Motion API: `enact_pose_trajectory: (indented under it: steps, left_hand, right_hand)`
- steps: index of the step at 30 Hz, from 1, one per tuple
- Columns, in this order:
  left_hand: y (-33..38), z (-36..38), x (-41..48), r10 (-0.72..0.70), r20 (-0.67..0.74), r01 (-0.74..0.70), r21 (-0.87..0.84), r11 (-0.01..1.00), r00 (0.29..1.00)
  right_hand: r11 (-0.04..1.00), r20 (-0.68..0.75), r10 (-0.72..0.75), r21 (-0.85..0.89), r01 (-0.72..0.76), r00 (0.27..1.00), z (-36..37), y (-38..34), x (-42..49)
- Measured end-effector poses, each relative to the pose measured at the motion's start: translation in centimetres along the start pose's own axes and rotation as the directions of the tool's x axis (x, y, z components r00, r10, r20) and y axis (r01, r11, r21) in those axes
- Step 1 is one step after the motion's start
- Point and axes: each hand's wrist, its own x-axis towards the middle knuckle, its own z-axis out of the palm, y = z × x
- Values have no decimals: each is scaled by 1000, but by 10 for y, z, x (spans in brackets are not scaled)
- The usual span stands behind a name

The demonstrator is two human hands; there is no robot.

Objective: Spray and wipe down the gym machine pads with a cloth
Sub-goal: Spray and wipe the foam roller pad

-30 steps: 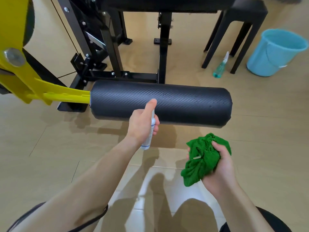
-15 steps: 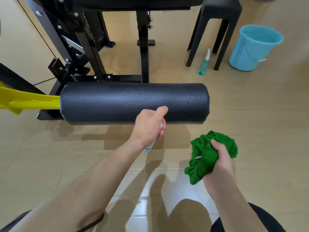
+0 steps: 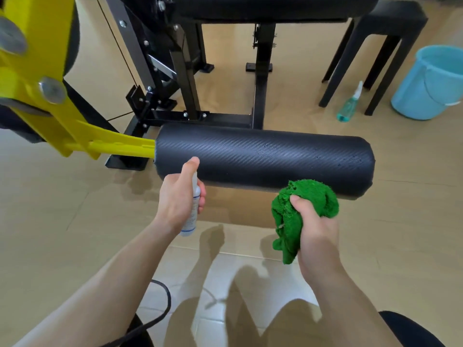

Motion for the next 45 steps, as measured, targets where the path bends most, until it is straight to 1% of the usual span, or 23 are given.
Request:
enact_pose_trajectory:
  steps: [2,5,7,8,10,12,14,15,16,17,19,21,24,26,28,30,32,33,35,39,42,44,45]
  left_hand:
    - [-2,-16,3,-14,-53,13,-22,1000,999]
    - [-4,-38,8,-26,-116,22,-39,999,993]
    - [-6,-48,10,-47,-124,41,-52,998,991]
    - [-6,-53,11,-63,-129,53,-73,996,990]
    - [-4,-61,16,-86,-149,62,-157,986,985]
    - [0,-67,23,-93,-185,49,-233,971,978]
    - [5,-71,28,-115,-229,37,-321,946,967]
    - [7,-73,30,-132,-247,32,-372,928,960]
    - [7,-75,32,-142,-262,24,-407,913,955]
    - [7,-77,34,-141,-273,12,-426,905,952]
    - [5,-81,36,-121,-285,-17,-438,899,951]
    - [-1,-84,38,-108,-292,-36,-449,893,950]
    - [-9,-85,41,-123,-261,-4,-437,900,957]
    - [-12,-82,44,-147,-190,54,-424,904,971]
    - [-14,-77,46,-158,-106,104,-401,910,982]
    - [-13,-73,47,-164,-50,130,-400,907,985]
    - [-12,-74,48,-160,-50,122,-441,889,986]
    - [-12,-75,48,-158,-61,113,-455,883,986]
    - [-10,-77,48,-144,-71,96,-459,883,987]
    - [-2,-82,49,-150,-79,92,-498,862,985]
    - [4,-74,48,-140,-48,96,-514,852,989]
    - [4,-60,44,-128,-11,106,-496,862,992]
    - [3,-51,42,-125,12,115,-479,870,992]
  right_hand:
    - [1000,12,-14,-24,14,1000,12,-1,-2]
    - [991,14,-115,-71,115,993,30,-1,-3]
    - [950,0,-291,-118,289,957,42,-5,0]
    - [891,20,-418,-189,414,908,48,-7,6]
    - [649,131,-645,-426,630,753,66,-7,26]
    - [318,329,-717,-629,709,614,99,-1,54]
    - [-12,540,-647,-714,700,539,140,14,68]
    - [-150,629,-583,-705,693,514,159,25,71]
    - [-249,698,-524,-674,695,489,177,36,70]
    - [-307,744,-484,-638,706,461,192,47,68]
    - [-360,806,-432,-566,742,405,216,59,66]
    - [-406,858,-402,-480,778,320,226,62,68]
    - [-497,900,-353,-412,763,256,200,52,78]
    - [-538,879,-390,-459,707,273,158,38,91]
    - [-526,823,-470,-552,648,320,109,24,103]
    - [-431,729,-555,-664,611,401,80,16,105]
    - [-312,620,-646,-748,586,446,93,19,100]
    - [-287,603,-656,-755,590,453,112,25,95]
    - [-314,684,-594,-682,661,424,163,40,82]
    - [-392,831,-482,-488,780,278,227,59,66]
    - [-479,873,-427,-440,760,237,192,44,81]
    - [-497,842,-468,-501,708,267,132,26,98]
    - [-485,804,-506,-564,668,311,96,16,109]
